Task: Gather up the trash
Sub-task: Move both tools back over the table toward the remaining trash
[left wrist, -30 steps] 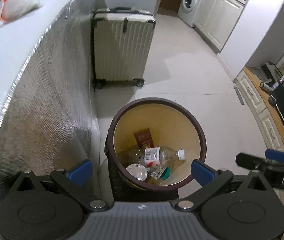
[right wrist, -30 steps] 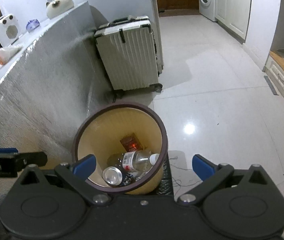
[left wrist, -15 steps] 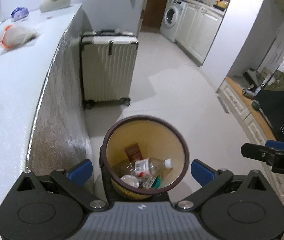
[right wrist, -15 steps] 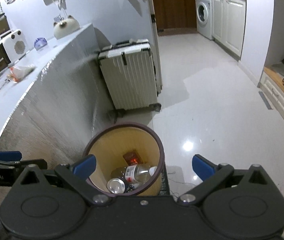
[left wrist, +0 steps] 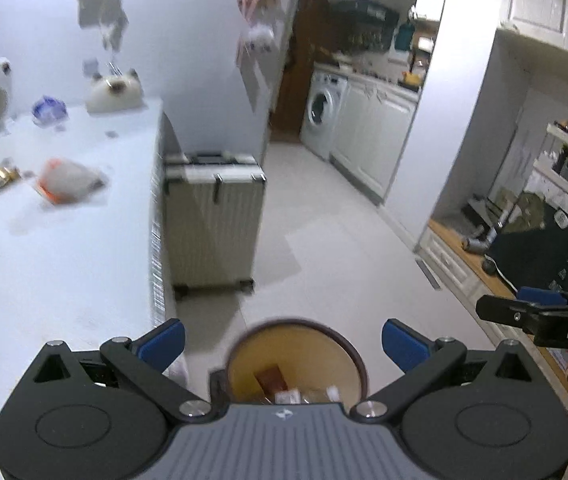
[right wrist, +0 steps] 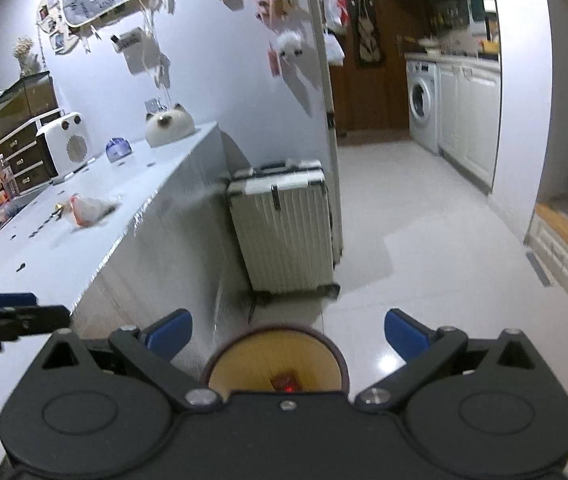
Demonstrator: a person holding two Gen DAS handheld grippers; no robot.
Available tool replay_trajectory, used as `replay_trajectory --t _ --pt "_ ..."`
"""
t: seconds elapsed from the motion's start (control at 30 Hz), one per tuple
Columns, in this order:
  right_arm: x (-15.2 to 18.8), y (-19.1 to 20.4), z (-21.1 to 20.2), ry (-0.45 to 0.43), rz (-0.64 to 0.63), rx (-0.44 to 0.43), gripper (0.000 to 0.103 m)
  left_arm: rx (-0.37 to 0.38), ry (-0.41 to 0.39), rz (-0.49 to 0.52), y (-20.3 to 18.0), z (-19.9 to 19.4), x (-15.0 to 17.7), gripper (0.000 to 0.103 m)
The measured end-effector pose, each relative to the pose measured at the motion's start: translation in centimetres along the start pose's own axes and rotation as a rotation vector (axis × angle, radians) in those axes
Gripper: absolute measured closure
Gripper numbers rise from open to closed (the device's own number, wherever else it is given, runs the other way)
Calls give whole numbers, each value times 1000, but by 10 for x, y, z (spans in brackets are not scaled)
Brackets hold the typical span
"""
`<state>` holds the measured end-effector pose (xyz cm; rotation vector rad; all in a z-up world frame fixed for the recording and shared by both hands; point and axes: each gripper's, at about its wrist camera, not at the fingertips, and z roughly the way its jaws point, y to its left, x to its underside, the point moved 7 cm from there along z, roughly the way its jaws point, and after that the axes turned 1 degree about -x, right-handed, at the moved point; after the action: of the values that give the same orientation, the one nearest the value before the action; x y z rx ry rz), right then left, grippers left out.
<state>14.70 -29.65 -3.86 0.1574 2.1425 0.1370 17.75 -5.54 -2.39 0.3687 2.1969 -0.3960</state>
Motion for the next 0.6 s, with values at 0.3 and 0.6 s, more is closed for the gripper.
replay_trajectory --t 0.3,0.6 --pt "-21 56 19 -53 -68 -78 0 -118 -104 -21 80 -38 -17 0" --pt "-42 124 41 -138 -99 -156 0 -263 -185 -10 176 -62 -39 0"
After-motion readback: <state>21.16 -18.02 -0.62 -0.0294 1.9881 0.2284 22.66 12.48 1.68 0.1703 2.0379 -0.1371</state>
